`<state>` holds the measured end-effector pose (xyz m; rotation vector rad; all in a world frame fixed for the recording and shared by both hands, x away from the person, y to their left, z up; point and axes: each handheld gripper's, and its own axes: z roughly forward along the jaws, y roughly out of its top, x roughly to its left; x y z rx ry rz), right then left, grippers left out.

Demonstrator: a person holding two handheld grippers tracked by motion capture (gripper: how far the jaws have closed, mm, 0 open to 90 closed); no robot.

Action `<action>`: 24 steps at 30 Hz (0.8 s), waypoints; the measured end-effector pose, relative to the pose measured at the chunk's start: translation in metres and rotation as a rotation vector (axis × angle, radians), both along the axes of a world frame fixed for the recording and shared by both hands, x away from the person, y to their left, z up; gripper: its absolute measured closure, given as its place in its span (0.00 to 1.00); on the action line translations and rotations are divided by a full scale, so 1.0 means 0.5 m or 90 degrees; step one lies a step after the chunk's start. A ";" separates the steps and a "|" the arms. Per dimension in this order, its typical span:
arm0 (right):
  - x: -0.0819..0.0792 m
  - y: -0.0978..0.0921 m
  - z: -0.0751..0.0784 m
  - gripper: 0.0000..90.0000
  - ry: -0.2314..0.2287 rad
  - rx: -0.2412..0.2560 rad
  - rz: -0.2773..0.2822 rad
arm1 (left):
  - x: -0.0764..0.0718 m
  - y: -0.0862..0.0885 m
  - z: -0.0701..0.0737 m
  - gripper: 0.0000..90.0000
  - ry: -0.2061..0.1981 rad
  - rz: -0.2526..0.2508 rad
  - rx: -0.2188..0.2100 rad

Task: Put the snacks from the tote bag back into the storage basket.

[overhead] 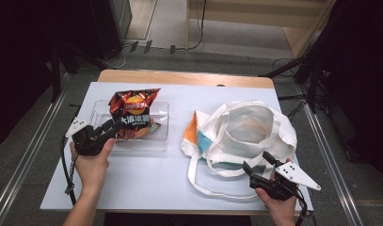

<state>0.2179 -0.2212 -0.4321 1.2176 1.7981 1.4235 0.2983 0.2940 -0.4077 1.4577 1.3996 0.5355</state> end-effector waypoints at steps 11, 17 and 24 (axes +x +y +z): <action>0.001 -0.004 -0.006 0.23 0.010 -0.004 -0.007 | 0.037 -0.011 -0.016 0.78 0.024 0.029 0.024; 0.001 -0.003 -0.008 0.24 0.019 -0.003 -0.012 | 0.030 -0.003 -0.020 0.55 0.020 0.068 0.026; 0.002 0.001 -0.010 0.24 0.022 -0.005 -0.007 | 0.037 -0.017 -0.018 0.34 0.048 0.051 0.040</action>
